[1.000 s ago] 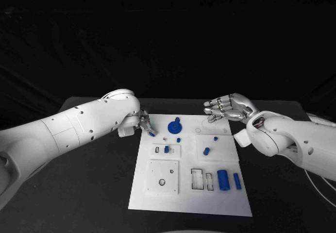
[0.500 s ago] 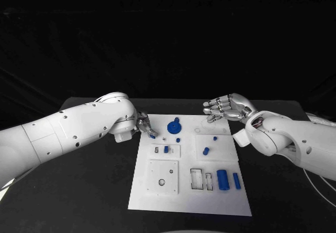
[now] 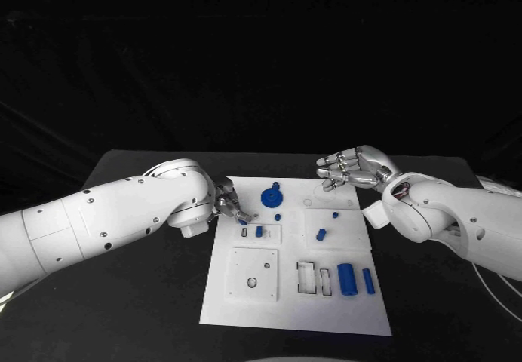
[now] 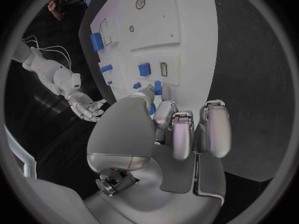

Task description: Assemble the parts on the task board

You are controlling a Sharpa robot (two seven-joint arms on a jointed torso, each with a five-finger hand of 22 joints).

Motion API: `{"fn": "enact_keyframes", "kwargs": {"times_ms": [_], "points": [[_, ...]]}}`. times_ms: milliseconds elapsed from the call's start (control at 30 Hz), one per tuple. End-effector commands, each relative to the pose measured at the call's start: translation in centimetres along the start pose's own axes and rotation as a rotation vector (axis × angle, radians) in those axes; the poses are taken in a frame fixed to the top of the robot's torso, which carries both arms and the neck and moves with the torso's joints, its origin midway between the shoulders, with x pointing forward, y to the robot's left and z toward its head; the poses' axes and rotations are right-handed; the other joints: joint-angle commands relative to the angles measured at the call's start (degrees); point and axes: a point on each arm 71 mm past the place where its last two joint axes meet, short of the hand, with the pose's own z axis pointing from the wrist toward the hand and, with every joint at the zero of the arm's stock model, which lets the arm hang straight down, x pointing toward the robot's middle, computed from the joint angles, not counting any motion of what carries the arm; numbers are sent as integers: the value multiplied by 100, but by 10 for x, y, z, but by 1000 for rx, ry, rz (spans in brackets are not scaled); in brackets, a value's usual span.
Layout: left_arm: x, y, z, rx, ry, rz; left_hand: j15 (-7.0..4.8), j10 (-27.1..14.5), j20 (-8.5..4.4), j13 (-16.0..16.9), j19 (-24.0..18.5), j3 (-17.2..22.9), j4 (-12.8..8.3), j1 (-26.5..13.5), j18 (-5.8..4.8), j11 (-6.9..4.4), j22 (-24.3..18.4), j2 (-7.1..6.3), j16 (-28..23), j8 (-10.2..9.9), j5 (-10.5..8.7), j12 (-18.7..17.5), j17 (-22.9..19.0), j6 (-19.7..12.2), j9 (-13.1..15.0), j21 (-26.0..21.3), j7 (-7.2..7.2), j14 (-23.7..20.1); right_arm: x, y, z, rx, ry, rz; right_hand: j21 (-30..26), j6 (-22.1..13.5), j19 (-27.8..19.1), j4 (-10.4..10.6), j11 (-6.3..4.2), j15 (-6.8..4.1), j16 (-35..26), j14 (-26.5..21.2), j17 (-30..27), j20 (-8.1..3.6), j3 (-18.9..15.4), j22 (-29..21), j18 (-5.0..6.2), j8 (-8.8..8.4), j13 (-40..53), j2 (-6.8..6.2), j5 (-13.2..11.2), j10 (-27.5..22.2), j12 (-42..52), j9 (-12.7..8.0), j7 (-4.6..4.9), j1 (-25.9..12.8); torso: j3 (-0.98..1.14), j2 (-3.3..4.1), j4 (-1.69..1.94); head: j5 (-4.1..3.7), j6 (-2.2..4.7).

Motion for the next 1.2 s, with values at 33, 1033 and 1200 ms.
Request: {"fn": "enact_keyframes", "kwargs": {"times_ms": [33, 1033, 1200], "points": [[2, 0, -1, -23, -42, 26, -30, 41, -44, 5, 275, 465, -417, -7, -38, 4, 489, 18, 18, 32, 6, 25, 1508, 23, 15, 39, -69, 603, 2, 0, 0, -12, 20, -1, -12, -46, 28, -14, 2, 20, -32, 22, -5, -2, -12, -6, 82, 24, -6, 18, 9, -23, 30, 4, 7, -38, 0, 2, -1, -4, -6], [18, 0, -1, -45, -3, 150, -45, 46, -59, 8, 287, 556, -432, -37, -46, -13, 524, -69, 18, 74, 1, 28, 1508, 8, 56, 63, -86, 603, 4, 0, 0, -12, 24, 1, -22, -49, 31, -17, 3, 22, -37, 22, -12, 0, -20, -6, 82, 24, -8, 21, 5, -28, 32, 4, 9, -45, 2, 7, -3, 14, -64], [19, 0, -1, -48, 7, 159, -46, 52, -60, 19, 286, 562, -435, -38, -45, -14, 523, -78, 18, 76, 1, 36, 1508, 8, 59, 61, -88, 603, 4, -1, 0, -11, 25, 1, -22, -49, 31, -17, 3, 22, -37, 22, -12, 0, -20, -6, 82, 24, -8, 21, 5, -28, 32, 4, 9, -45, 3, 4, -2, 20, -70]]}}
